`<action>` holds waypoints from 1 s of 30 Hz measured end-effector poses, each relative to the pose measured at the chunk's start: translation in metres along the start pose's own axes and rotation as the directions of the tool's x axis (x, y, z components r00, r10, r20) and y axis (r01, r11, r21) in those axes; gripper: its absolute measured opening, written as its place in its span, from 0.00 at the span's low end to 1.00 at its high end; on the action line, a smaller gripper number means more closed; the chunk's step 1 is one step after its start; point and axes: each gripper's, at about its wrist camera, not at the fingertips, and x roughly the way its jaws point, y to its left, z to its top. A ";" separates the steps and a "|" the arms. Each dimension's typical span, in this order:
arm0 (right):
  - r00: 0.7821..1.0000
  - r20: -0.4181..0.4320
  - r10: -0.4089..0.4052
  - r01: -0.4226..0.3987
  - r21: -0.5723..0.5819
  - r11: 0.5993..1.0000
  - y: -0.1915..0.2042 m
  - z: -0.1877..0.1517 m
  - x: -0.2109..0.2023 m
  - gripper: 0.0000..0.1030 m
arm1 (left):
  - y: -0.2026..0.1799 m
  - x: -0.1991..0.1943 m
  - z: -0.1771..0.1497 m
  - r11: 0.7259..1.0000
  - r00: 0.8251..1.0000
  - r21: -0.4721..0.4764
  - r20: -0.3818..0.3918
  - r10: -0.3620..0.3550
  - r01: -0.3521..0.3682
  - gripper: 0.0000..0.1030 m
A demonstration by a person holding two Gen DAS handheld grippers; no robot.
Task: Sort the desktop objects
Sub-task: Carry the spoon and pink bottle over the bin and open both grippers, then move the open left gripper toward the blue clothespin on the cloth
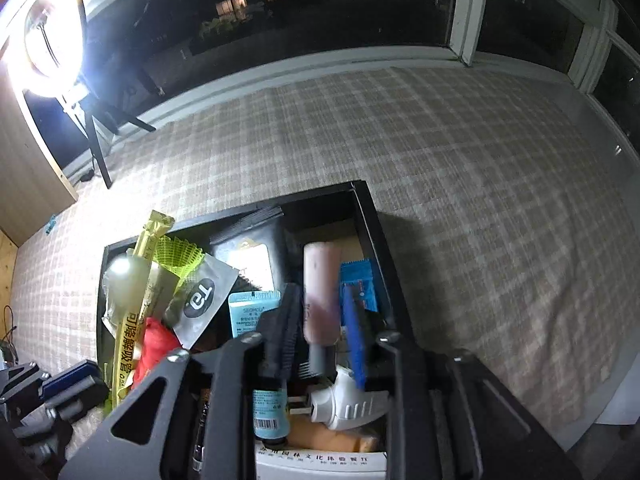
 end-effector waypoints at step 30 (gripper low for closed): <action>0.992 0.096 0.081 -0.077 -0.045 0.996 0.117 -0.039 -0.069 0.36 | 0.168 -0.105 -0.008 0.963 0.958 -0.044 0.093 0.270 -0.267 0.33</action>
